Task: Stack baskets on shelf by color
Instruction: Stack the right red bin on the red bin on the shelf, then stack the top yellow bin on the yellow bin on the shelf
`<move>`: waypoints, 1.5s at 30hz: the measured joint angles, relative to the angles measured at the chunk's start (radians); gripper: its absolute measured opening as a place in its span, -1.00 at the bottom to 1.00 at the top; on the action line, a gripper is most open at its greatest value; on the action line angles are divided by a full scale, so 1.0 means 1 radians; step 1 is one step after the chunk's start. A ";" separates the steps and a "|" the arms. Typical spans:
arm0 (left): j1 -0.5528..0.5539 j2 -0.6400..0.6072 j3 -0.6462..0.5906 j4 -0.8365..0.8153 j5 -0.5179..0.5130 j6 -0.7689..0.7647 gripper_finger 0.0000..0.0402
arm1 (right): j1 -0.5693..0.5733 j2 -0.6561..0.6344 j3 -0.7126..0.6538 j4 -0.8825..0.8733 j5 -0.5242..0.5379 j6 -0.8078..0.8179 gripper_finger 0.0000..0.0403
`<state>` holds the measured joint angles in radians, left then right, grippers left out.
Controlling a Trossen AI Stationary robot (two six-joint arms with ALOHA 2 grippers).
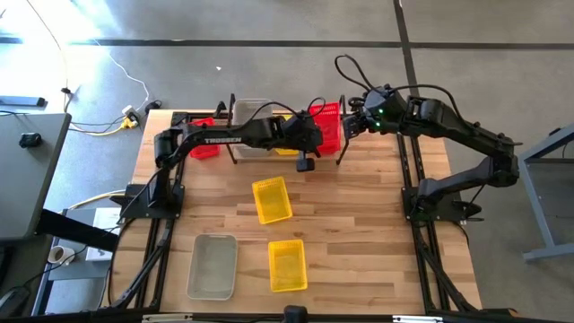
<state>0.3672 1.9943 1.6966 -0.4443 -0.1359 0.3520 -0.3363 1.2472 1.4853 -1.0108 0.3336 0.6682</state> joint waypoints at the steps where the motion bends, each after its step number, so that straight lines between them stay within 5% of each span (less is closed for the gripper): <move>1: 0.000 0.005 0.000 0.009 0.002 0.001 -1.00 | 0.000 0.000 0.000 -0.001 0.000 0.000 -0.25; 26: 0.019 0.076 0.000 0.007 -0.002 0.044 -0.99 | 0.001 0.000 0.000 -0.001 -0.003 0.007 -0.25; 45: 0.016 0.070 0.000 0.028 -0.032 0.067 -0.57 | 0.001 0.000 0.000 -0.001 -0.003 0.005 -0.25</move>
<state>0.3833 2.0642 1.6970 -0.4161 -0.1683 0.4193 -0.3351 1.2476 1.4853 -1.0119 0.3302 0.6731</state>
